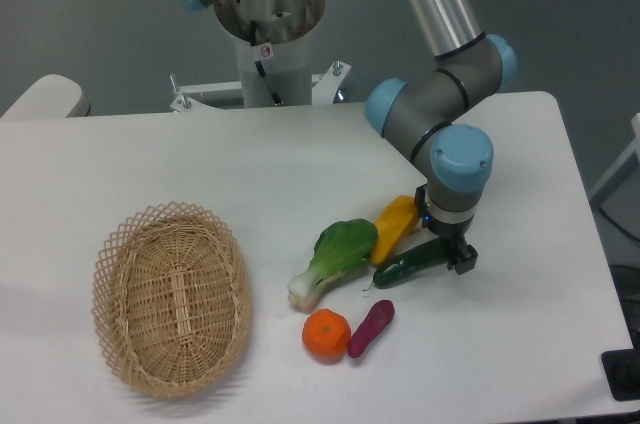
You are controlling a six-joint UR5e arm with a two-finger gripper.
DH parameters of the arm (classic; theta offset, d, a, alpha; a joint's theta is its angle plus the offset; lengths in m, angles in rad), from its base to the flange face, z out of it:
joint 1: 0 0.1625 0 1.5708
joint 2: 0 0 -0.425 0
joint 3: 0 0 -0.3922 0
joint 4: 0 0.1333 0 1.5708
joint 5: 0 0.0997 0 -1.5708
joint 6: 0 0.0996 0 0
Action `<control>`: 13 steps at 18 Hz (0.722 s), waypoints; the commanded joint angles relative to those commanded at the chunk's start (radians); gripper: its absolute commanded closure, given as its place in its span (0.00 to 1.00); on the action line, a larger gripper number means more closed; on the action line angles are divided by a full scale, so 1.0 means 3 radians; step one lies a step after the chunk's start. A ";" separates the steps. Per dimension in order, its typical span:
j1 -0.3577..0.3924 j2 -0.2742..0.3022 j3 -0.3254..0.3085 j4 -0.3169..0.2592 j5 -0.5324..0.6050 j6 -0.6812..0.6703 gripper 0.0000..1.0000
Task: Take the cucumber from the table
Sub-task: 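Lower the gripper over the cucumber and close on its middle, then lift the grasped cucumber and carry it toward the wicker basket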
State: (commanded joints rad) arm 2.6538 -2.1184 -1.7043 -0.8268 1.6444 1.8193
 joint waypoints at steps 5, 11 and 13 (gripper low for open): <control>0.0000 -0.0005 0.0046 -0.0010 0.0000 0.0051 0.88; 0.0036 0.0036 0.0342 -0.0092 0.0041 0.0173 0.93; 0.0051 0.0071 0.0556 -0.0265 0.0051 0.0225 0.93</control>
State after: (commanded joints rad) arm 2.6691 -2.0970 -1.5374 -0.9063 1.6598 1.8868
